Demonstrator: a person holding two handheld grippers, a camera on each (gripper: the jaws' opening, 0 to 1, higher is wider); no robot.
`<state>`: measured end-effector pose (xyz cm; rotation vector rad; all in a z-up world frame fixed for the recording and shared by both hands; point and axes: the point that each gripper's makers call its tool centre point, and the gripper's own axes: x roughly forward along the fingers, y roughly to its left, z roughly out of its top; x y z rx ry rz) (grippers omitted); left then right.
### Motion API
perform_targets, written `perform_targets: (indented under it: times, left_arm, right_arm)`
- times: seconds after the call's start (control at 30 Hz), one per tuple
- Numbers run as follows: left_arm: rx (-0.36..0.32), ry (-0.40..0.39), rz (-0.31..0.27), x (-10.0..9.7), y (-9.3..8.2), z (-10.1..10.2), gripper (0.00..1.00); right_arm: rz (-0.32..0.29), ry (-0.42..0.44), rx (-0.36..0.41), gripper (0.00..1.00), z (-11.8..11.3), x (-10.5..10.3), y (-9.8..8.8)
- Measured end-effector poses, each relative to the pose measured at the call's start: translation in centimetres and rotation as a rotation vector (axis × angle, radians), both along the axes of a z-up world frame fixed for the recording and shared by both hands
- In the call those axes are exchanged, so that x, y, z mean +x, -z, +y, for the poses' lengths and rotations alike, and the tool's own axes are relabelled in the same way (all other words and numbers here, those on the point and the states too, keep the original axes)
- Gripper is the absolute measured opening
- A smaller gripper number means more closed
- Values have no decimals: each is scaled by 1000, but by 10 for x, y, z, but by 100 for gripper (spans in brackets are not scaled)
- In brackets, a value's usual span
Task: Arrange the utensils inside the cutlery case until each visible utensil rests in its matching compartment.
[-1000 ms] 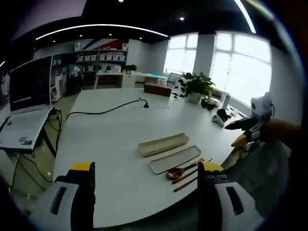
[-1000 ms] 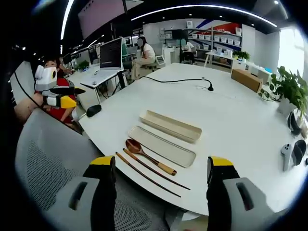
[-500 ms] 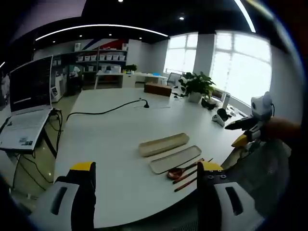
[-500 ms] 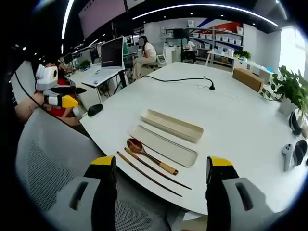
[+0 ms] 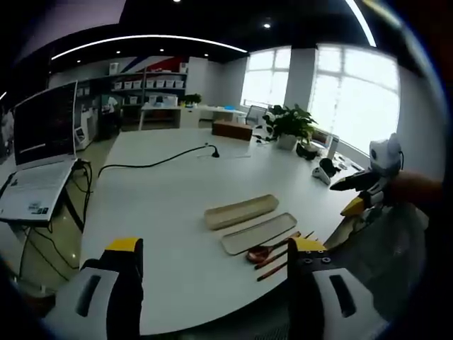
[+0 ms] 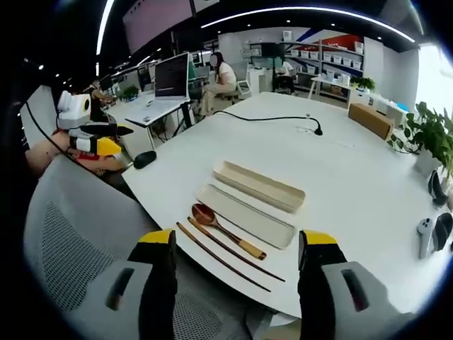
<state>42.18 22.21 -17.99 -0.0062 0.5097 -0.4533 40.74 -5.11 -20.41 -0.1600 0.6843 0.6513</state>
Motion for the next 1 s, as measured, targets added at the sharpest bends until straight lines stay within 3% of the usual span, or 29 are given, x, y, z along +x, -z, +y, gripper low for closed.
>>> perform_targets:
  times: [1.0]
  left_arm:
    - [22, 28, 15, -1, 3, -3, 84]
  right_arm:
    - [51, -118, 3, 62, 19, -14, 6]
